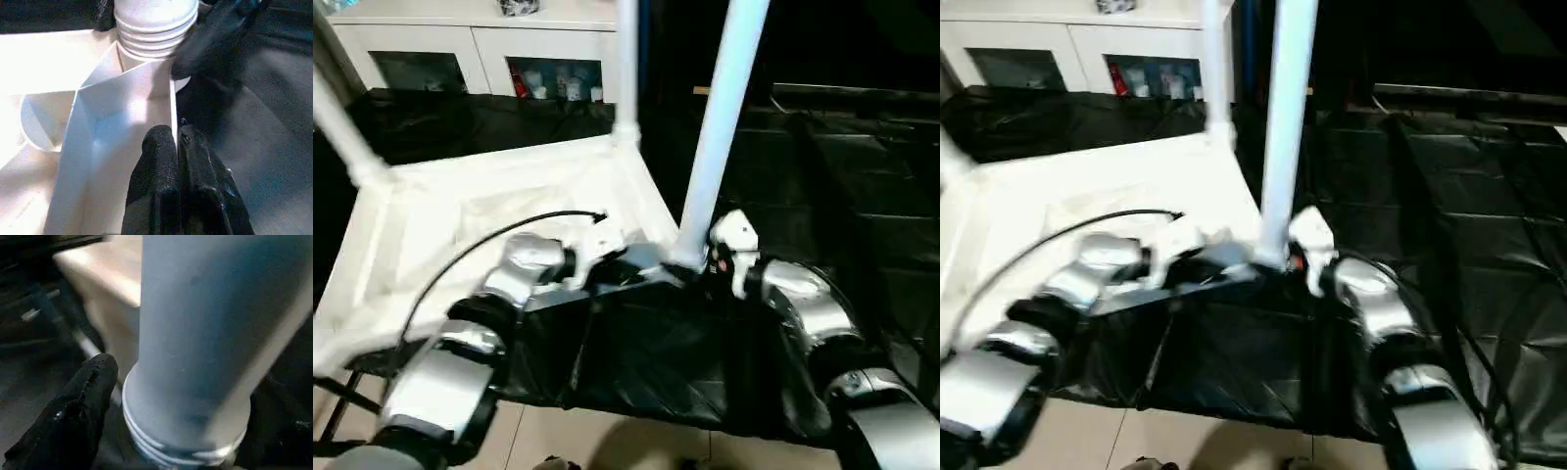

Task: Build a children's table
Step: Rotate leg to tighten

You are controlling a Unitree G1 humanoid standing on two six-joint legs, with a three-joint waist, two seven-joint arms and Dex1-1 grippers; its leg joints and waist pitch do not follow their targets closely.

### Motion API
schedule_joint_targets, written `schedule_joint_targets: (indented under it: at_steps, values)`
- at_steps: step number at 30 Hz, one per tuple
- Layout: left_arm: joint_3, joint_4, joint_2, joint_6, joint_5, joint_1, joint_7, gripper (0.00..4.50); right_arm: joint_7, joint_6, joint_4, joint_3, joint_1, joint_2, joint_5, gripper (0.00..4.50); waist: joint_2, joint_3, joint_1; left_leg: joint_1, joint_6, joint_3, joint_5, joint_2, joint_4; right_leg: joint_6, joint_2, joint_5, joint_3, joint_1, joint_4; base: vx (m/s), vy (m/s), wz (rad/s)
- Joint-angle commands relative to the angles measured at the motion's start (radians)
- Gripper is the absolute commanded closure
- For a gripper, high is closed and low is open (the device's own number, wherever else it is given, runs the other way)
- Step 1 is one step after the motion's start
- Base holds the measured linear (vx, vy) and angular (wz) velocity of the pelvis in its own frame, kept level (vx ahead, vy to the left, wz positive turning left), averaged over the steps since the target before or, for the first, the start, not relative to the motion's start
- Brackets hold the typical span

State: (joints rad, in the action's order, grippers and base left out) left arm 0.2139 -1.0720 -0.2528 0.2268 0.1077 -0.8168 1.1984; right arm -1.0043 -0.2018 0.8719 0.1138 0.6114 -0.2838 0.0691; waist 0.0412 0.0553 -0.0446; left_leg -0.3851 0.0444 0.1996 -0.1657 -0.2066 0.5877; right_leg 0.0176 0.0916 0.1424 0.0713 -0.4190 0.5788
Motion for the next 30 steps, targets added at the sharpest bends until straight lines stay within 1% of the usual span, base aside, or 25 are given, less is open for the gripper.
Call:
schedule_joint_targets:
  at_steps: [1,2,3,4,5,6,7,8,10,11,13,14,17,18,19,20,21,22,23,24,25,26,28,29,30]
  values:
    - [0.010,0.034,-0.004,0.024,-0.011,-0.008,0.065,4.50,-0.080,-0.007,-0.034,0.030,-0.007,-0.005,0.001,0.72,-0.007,-0.074,-0.002,0.022,-0.090,-0.008,-0.281,-0.027,-0.064,0.265,0.045,0.243,-0.030,0.056,-0.060,0.000,0.000,0.00]
    - [0.010,0.032,-0.008,0.026,-0.013,-0.010,0.079,4.50,-0.097,-0.005,-0.034,0.033,-0.006,-0.009,0.002,0.72,-0.005,-0.073,-0.003,0.025,-0.077,-0.008,-0.303,-0.028,-0.066,0.261,0.046,0.266,-0.031,0.053,-0.062,0.000,0.000,0.00]
    - [0.013,0.030,-0.017,0.028,-0.014,-0.012,0.105,4.50,-0.136,0.006,-0.040,0.037,-0.007,-0.016,0.010,0.72,-0.005,-0.073,-0.003,0.027,-0.071,-0.008,-0.312,-0.028,-0.067,0.261,0.046,0.274,-0.032,0.052,-0.063,0.000,0.000,0.00]
    - [0.013,0.030,-0.017,0.028,-0.014,-0.012,0.105,4.50,-0.136,0.006,-0.040,0.037,-0.007,-0.016,0.010,0.89,-0.007,-0.073,-0.005,0.025,-0.066,-0.009,-0.322,-0.028,-0.068,0.257,0.047,0.284,-0.032,0.054,-0.063,0.000,0.000,0.00]
    - [0.017,0.028,-0.026,0.031,-0.017,-0.015,0.138,4.50,-0.172,0.018,-0.045,0.039,-0.006,-0.022,0.019,0.99,-0.008,-0.071,-0.005,0.025,-0.062,-0.009,-0.327,-0.028,-0.070,0.254,0.046,0.289,-0.033,0.053,-0.063,0.000,0.000,0.00]
    - [0.019,0.027,-0.030,0.030,-0.020,-0.016,0.155,4.50,-0.188,0.026,-0.049,0.040,-0.006,-0.025,0.024,0.99,-0.008,-0.071,-0.005,0.025,-0.062,-0.009,-0.327,-0.028,-0.070,0.254,0.046,0.289,-0.033,0.053,-0.063,0.000,0.000,0.00]
    - [0.023,0.025,-0.036,0.029,-0.023,-0.017,0.183,4.50,-0.216,0.042,-0.055,0.045,-0.006,-0.029,0.033,1.10,-0.007,-0.073,-0.007,0.025,-0.061,-0.010,-0.325,-0.028,-0.070,0.252,0.047,0.287,-0.034,0.055,-0.062,0.000,0.000,0.00]
    - [0.025,0.025,-0.038,0.026,-0.025,-0.018,0.197,4.50,-0.231,0.054,-0.058,0.051,-0.006,-0.030,0.035,1.19,-0.005,-0.073,-0.008,0.026,-0.060,-0.009,-0.322,-0.029,-0.070,0.255,0.047,0.275,-0.034,0.053,-0.061,0.000,0.000,0.00]
    - [0.030,0.023,-0.043,0.031,-0.024,-0.021,0.214,4.50,-0.252,0.055,-0.060,0.065,-0.009,-0.036,0.025,1.40,-0.006,-0.074,-0.012,0.027,-0.060,-0.008,-0.318,-0.028,-0.069,0.261,0.048,0.267,-0.035,0.052,-0.060,0.000,0.000,0.00]
    - [0.031,0.022,-0.045,0.033,-0.023,-0.022,0.220,4.50,-0.258,0.055,-0.061,0.068,-0.012,-0.036,0.024,1.40,-0.005,-0.074,-0.014,0.026,-0.059,-0.008,-0.311,-0.028,-0.068,0.262,0.049,0.259,-0.035,0.053,-0.059,0.000,0.000,0.00]
    - [0.029,0.022,-0.045,0.032,-0.022,-0.022,0.223,4.50,-0.263,0.060,-0.063,0.066,-0.013,-0.035,0.028,1.64,-0.005,-0.075,-0.015,0.025,-0.058,-0.008,-0.296,-0.028,-0.068,0.266,0.048,0.240,-0.035,0.054,-0.056,0.000,0.000,0.00]
    - [0.025,0.022,-0.046,0.032,-0.021,-0.022,0.230,4.50,-0.269,0.069,-0.070,0.063,-0.016,-0.032,0.033,1.64,-0.001,-0.075,-0.014,0.025,-0.057,-0.009,-0.298,-0.029,-0.069,0.266,0.048,0.239,-0.034,0.054,-0.056,0.000,0.000,0.00]
    - [0.023,0.022,-0.046,0.030,-0.020,-0.021,0.235,4.50,-0.271,0.076,-0.083,0.060,-0.025,-0.027,0.037,1.75,-0.004,-0.074,-0.014,0.026,-0.056,-0.008,-0.304,-0.028,-0.069,0.265,0.047,0.241,-0.034,0.055,-0.058,0.000,0.000,0.00]
    - [0.023,0.022,-0.046,0.029,-0.021,-0.021,0.235,4.50,-0.269,0.080,-0.086,0.058,-0.028,-0.025,0.039,1.76,-0.001,-0.074,-0.015,0.027,-0.056,-0.008,-0.305,-0.027,-0.068,0.263,0.048,0.246,-0.034,0.055,-0.058,0.000,0.000,0.00]
    - [0.022,0.022,-0.046,0.028,-0.021,-0.020,0.236,4.50,-0.266,0.085,-0.092,0.055,-0.032,-0.023,0.042,1.76,-0.003,-0.075,-0.015,0.027,-0.054,-0.009,-0.306,-0.028,-0.069,0.262,0.048,0.249,-0.034,0.055,-0.059,0.000,0.000,0.00]
    - [0.020,0.022,-0.044,0.022,-0.024,-0.018,0.225,4.50,-0.246,0.097,-0.094,0.046,-0.035,-0.016,0.047,1.77,-0.003,-0.076,-0.015,0.027,-0.053,-0.009,-0.304,-0.028,-0.069,0.262,0.048,0.247,-0.034,0.056,-0.058,0.000,0.000,0.00]
    - [0.018,0.019,-0.035,0.005,-0.017,-0.015,0.170,4.50,-0.153,0.104,-0.083,0.022,-0.036,0.007,0.044,1.77,-0.002,-0.074,-0.015,0.026,-0.051,-0.009,-0.309,-0.028,-0.070,0.262,0.048,0.253,-0.034,0.055,-0.059,0.000,0.000,0.00]
    - [0.018,0.018,-0.033,0.001,-0.015,-0.015,0.155,4.50,-0.131,0.103,-0.079,0.018,-0.035,0.012,0.042,1.77,-0.002,-0.072,-0.013,0.026,-0.042,-0.009,-0.316,-0.029,-0.072,0.257,0.048,0.266,-0.035,0.053,-0.059,0.000,0.000,0.00]
    - [0.017,0.011,-0.025,-0.008,-0.003,-0.017,0.097,4.50,-0.061,0.111,-0.065,0.001,-0.032,0.030,0.039,1.77,0.000,-0.072,-0.011,0.026,-0.031,-0.011,-0.327,-0.028,-0.073,0.250,0.049,0.290,-0.034,0.053,-0.059,0.000,0.000,0.00]
    - [0.018,0.000,-0.015,-0.030,0.013,-0.020,0.030,4.50,0.020,0.124,-0.043,-0.014,-0.026,0.050,0.030,1.77,0.000,-0.071,-0.010,0.027,-0.025,-0.012,-0.332,-0.028,-0.074,0.243,0.050,0.309,-0.033,0.052,-0.063,0.000,0.000,0.00]
    - [0.019,-0.009,0.000,-0.052,0.029,-0.023,-0.042,4.50,0.110,0.130,-0.023,-0.029,-0.020,0.071,0.019,1.77,-0.005,-0.069,-0.004,0.029,-0.012,-0.013,-0.347,-0.026,-0.074,0.231,0.050,0.344,-0.034,0.049,-0.067,0.000,0.000,0.00]
    - [0.013,-0.017,0.028,-0.079,0.036,-0.025,-0.125,4.50,0.232,0.129,0.009,-0.052,-0.010,0.105,0.012,1.77,-0.004,-0.067,0.001,0.033,0.000,-0.014,-0.363,-0.024,-0.075,0.217,0.051,0.388,-0.034,0.046,-0.071,0.000,0.000,0.00]
    - [0.009,-0.019,0.042,-0.091,0.036,-0.026,-0.159,4.50,0.285,0.133,0.024,-0.064,-0.004,0.121,0.013,1.77,-0.004,-0.065,0.010,0.035,0.011,-0.018,-0.389,-0.021,-0.074,0.193,0.051,0.452,-0.032,0.043,-0.080,0.000,0.000,0.00]
    - [0.004,-0.020,0.075,-0.115,0.038,-0.027,-0.221,4.50,0.395,0.133,0.058,-0.073,0.011,0.151,-0.002,1.77,-0.005,-0.065,0.014,0.033,0.010,-0.019,-0.393,-0.019,-0.075,0.189,0.050,0.458,-0.031,0.044,-0.081,0.000,0.000,0.00]
    - [0.007,-0.021,0.095,-0.123,0.045,-0.028,-0.260,4.50,0.445,0.126,0.073,-0.070,0.019,0.168,-0.014,1.78,-0.003,-0.065,0.020,0.033,0.011,-0.019,-0.399,-0.019,-0.076,0.187,0.049,0.458,-0.031,0.041,-0.083,0.000,0.000,0.00]
